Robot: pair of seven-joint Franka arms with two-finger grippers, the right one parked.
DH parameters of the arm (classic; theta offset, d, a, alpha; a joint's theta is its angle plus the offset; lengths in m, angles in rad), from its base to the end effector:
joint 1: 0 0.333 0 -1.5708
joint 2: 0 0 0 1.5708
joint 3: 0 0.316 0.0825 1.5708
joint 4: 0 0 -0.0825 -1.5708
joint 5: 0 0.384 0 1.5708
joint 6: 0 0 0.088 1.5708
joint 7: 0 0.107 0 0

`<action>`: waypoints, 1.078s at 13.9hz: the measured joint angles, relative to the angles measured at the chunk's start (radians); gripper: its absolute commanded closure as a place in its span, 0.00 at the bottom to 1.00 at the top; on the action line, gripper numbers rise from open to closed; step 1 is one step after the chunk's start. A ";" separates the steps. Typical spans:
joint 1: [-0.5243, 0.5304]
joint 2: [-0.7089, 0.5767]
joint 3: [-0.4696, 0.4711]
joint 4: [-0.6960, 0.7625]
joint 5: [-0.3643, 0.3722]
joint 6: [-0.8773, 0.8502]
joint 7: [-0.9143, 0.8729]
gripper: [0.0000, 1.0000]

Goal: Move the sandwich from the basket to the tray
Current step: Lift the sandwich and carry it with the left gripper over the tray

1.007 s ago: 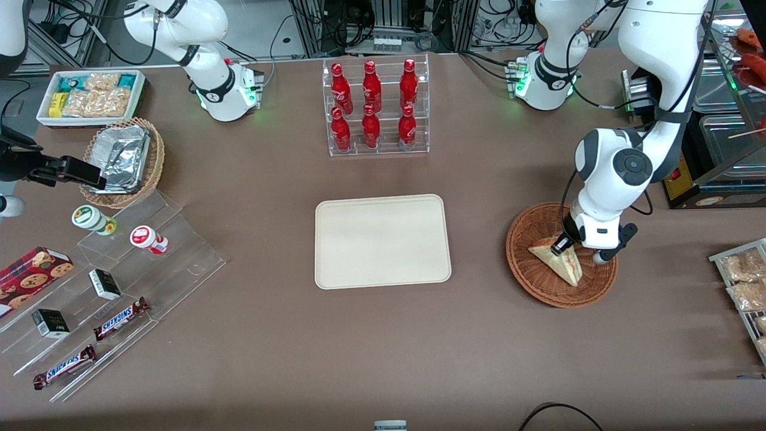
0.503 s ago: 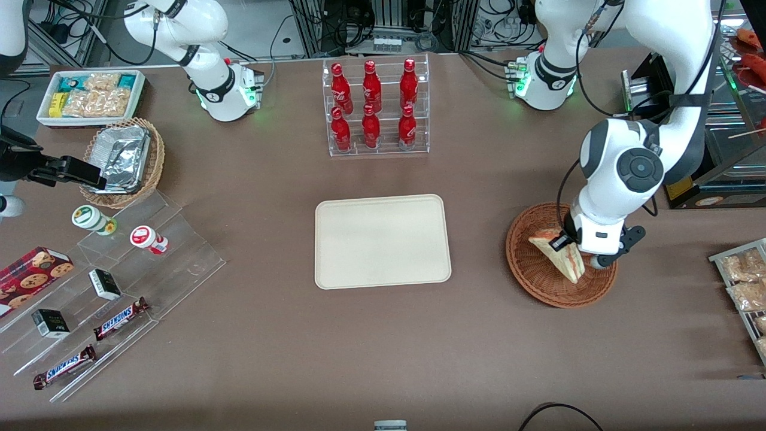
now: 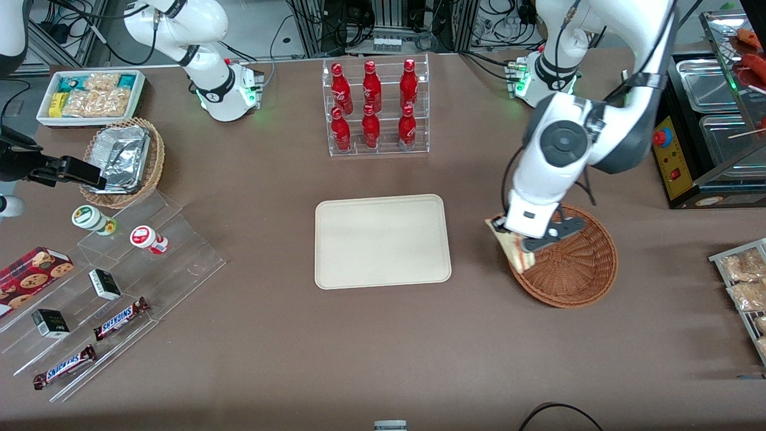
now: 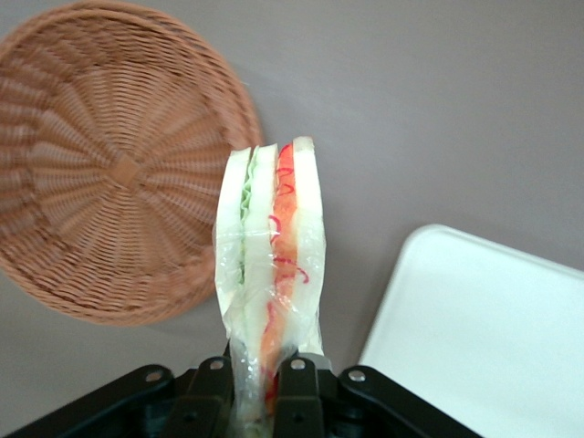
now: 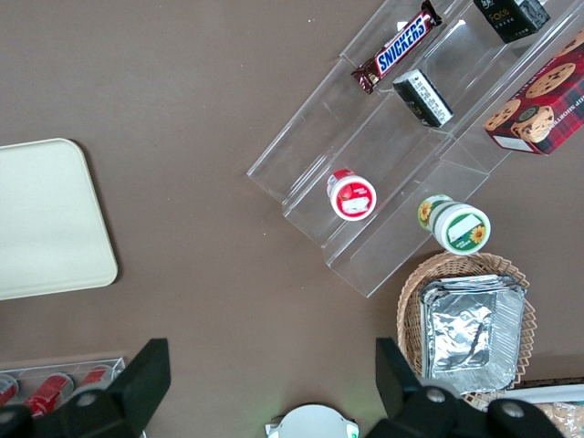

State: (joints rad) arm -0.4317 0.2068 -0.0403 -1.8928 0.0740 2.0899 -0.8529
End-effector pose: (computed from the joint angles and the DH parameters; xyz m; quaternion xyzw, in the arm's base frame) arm 0.5417 -0.2713 0.3952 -0.9848 -0.1714 -0.0135 0.0249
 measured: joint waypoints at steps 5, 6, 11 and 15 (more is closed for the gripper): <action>-0.158 0.106 -0.002 0.085 0.001 0.001 -0.060 1.00; -0.189 0.136 -0.002 0.112 0.002 0.001 -0.077 1.00; -0.284 0.256 -0.002 0.210 0.002 0.001 -0.092 1.00; -0.352 0.343 -0.003 0.255 0.027 0.056 -0.091 1.00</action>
State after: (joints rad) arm -0.7838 0.5495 -0.0429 -1.6376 0.1010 2.1462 -0.9437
